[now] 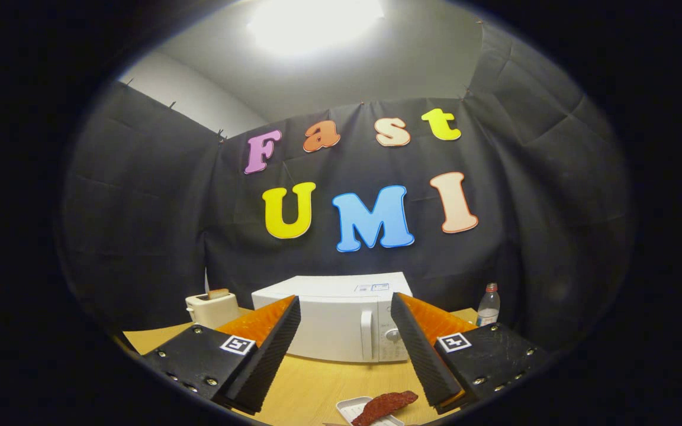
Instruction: Open the microwave, put the food inside, and close the microwave door.
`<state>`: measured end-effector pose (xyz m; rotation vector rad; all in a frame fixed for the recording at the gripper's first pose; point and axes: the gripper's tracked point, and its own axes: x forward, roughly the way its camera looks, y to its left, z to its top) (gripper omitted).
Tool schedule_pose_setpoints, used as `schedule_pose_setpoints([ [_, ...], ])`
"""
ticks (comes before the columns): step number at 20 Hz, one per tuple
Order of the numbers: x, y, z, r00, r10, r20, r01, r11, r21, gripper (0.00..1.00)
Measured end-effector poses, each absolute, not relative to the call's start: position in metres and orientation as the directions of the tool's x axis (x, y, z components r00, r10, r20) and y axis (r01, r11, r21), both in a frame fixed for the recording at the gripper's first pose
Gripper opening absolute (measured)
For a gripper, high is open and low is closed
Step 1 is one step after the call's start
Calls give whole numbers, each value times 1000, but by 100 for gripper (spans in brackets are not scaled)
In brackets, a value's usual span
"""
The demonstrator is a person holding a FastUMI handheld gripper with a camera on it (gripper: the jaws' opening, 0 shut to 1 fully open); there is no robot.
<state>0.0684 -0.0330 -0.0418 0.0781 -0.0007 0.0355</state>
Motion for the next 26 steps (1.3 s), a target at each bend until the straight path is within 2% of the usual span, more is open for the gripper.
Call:
schedule_pose_setpoints([
  [4,99,-31,-58,1000,5,13,-6,999,52,96],
  [8,137,-26,-90,999,20,-44,-17,998,66,96],
  [22,236,-34,-197,971,-64,-229,84,993,79,96],
  [24,244,-37,-205,969,-87,-231,103,993,57,87],
  [25,250,-38,-210,965,-95,-244,108,994,37,87],
  [26,252,-42,-219,960,-108,-258,120,992,29,78],
])
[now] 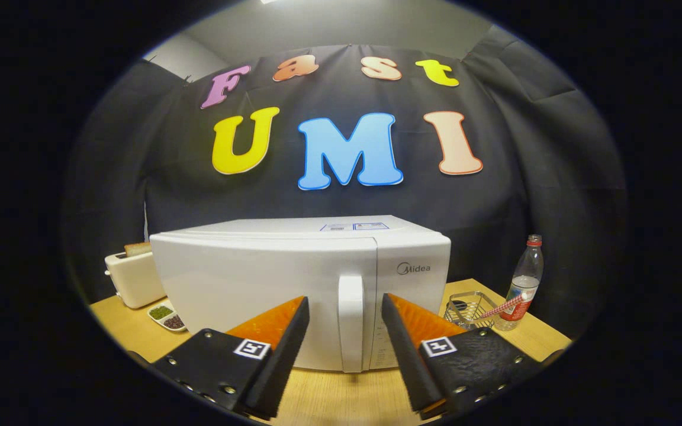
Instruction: Open the microwave, put the food inside, and close the microwave door.
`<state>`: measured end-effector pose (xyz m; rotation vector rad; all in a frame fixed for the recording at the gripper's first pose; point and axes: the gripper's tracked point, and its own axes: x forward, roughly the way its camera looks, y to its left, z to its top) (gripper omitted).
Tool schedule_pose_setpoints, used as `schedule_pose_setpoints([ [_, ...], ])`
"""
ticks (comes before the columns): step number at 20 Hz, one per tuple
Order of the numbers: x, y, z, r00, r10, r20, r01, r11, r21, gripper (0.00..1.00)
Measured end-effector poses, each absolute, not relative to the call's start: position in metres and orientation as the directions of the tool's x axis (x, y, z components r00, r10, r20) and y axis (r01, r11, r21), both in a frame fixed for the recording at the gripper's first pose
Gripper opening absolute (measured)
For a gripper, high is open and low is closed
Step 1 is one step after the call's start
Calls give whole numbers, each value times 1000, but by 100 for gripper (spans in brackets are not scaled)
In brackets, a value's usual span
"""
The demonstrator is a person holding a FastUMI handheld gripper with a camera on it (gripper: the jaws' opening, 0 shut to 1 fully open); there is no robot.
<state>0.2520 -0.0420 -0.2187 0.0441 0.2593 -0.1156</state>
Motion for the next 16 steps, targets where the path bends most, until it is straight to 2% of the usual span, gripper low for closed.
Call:
schedule_pose_setpoints([
  [1,256,-40,-223,960,-99,-264,113,993,40,69],
  [3,260,-46,-226,950,-139,-280,155,987,37,60],
  [4,261,-43,-234,948,-132,-289,155,986,59,40],
  [5,262,-43,-233,946,-128,-299,155,986,67,33],
  [7,261,-43,-234,942,-130,-309,157,985,65,34],
  [9,259,-44,-235,940,-114,-321,146,986,78,25],
  [11,259,-43,-234,941,-106,-322,135,989,68,24],
  [12,259,-44,-234,940,-113,-323,139,989,59,15],
  [15,257,-42,-235,940,-106,-323,146,984,103,15],
  [16,256,-41,-235,939,-110,-325,157,980,121,8],
])
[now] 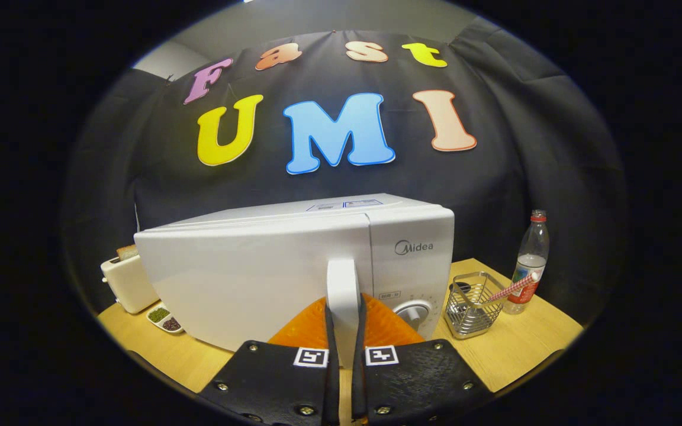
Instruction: Open the microwave, put the food inside, and close the microwave door.
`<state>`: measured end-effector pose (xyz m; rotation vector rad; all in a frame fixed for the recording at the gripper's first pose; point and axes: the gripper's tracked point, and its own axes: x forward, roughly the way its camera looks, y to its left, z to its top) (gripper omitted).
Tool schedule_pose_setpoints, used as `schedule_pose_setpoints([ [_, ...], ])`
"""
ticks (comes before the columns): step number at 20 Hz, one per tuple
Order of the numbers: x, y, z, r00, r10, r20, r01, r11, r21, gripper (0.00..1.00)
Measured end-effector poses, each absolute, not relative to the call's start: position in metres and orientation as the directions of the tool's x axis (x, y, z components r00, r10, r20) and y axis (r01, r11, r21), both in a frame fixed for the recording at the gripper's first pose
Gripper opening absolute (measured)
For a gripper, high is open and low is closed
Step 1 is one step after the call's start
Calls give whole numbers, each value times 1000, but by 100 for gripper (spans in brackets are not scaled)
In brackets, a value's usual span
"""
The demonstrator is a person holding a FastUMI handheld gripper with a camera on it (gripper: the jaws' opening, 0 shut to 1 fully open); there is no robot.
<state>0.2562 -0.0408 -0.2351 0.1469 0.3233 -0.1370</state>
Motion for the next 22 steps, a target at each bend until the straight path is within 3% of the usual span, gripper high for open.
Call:
schedule_pose_setpoints([
  [7,194,-12,-222,947,-101,-305,133,988,84,8],
  [22,64,143,-198,948,228,-220,-211,972,99,8],
])
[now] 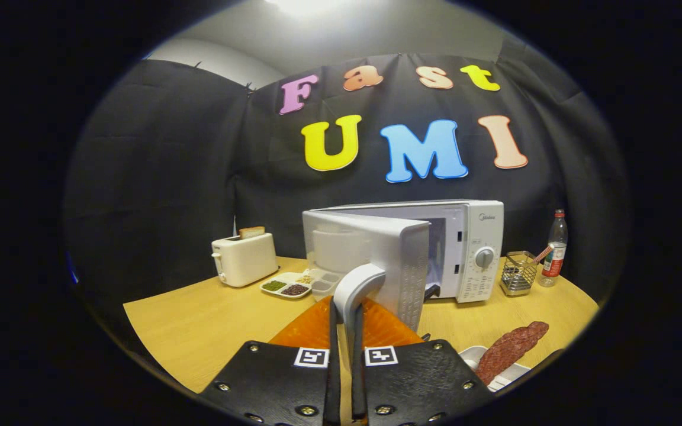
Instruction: Open the microwave, put the food inside, and close the microwave door.
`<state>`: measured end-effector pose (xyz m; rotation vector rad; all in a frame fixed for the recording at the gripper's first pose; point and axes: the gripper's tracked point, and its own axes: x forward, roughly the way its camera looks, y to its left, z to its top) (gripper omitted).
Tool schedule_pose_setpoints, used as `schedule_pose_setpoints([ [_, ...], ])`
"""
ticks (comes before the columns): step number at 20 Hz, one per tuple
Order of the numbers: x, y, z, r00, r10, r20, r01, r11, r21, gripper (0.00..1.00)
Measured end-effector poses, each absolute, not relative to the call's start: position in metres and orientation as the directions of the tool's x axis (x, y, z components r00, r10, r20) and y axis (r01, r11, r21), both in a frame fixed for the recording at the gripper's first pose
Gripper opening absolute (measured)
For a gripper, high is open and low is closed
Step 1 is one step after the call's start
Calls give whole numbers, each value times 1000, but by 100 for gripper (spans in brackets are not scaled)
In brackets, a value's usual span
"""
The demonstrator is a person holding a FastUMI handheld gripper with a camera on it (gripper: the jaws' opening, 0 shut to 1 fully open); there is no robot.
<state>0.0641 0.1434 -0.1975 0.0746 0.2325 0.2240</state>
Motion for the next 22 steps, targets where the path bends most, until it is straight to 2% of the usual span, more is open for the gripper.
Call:
schedule_pose_setpoints([
  [5,45,205,-194,956,225,-186,-219,974,53,8],
  [13,35,268,-193,976,63,-209,-52,997,60,8],
  [17,17,316,-191,967,170,-192,-157,984,83,12],
  [22,0,322,-180,959,241,-150,-228,969,99,12],
])
